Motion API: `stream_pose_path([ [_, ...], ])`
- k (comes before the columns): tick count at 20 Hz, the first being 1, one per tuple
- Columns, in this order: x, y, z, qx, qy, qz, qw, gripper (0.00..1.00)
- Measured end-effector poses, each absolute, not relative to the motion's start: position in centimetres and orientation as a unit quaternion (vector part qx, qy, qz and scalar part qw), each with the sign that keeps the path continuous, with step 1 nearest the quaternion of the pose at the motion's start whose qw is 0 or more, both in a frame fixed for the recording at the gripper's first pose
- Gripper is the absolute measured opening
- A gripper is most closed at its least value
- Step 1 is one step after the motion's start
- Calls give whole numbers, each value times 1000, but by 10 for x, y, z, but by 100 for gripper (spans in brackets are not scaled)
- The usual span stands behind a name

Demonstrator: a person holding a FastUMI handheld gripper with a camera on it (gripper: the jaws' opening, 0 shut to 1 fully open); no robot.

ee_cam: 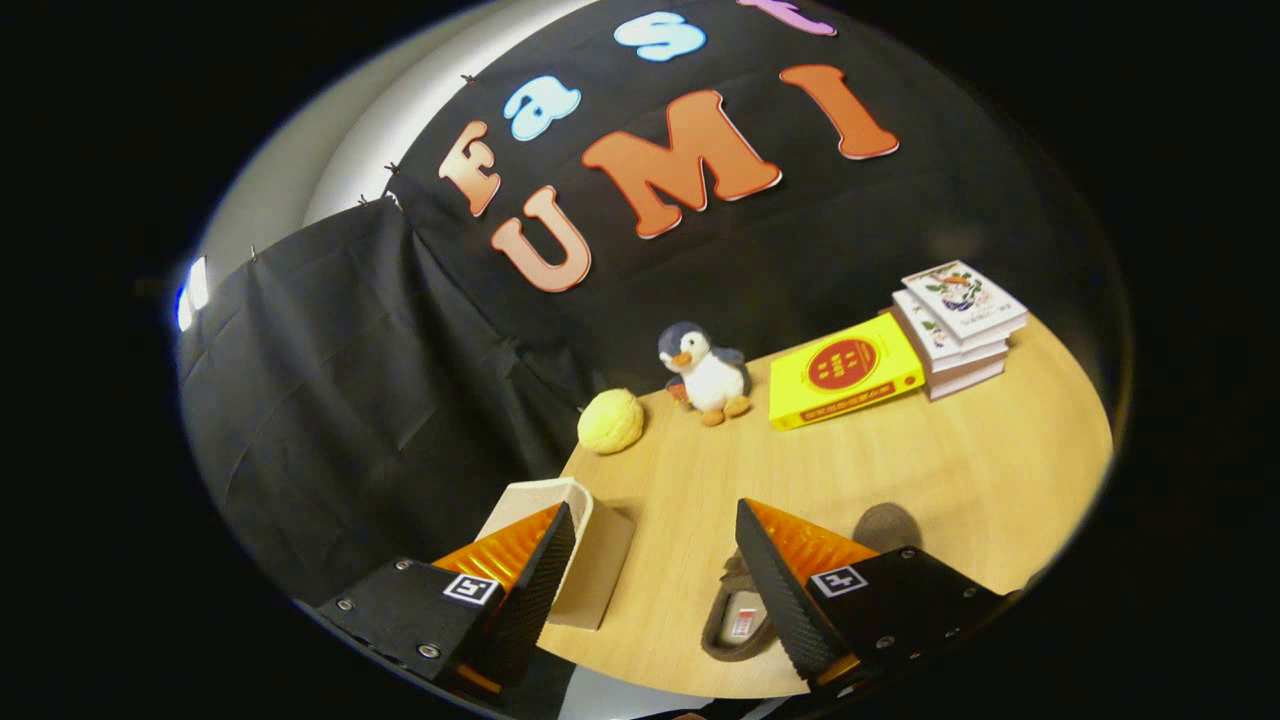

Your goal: Open the storage box then place both shoes into the box .Put the left shoe in first, then the right shoe, with the right side of both shoes facing outward in a uniform manner.

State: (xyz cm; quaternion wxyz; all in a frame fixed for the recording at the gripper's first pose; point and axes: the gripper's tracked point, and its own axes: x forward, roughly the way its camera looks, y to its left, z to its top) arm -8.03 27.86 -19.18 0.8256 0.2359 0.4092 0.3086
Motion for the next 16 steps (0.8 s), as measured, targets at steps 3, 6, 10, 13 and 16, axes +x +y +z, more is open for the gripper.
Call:
stream_pose_path([
  [3,-94,305,-206,242,442,329,798,97],
  [6,-111,335,-217,247,476,352,767,97],
  [10,-142,376,-237,257,527,380,715,97],
  [13,-163,404,-249,280,563,395,670,97],
  [16,-182,431,-260,284,591,407,637,97],
])
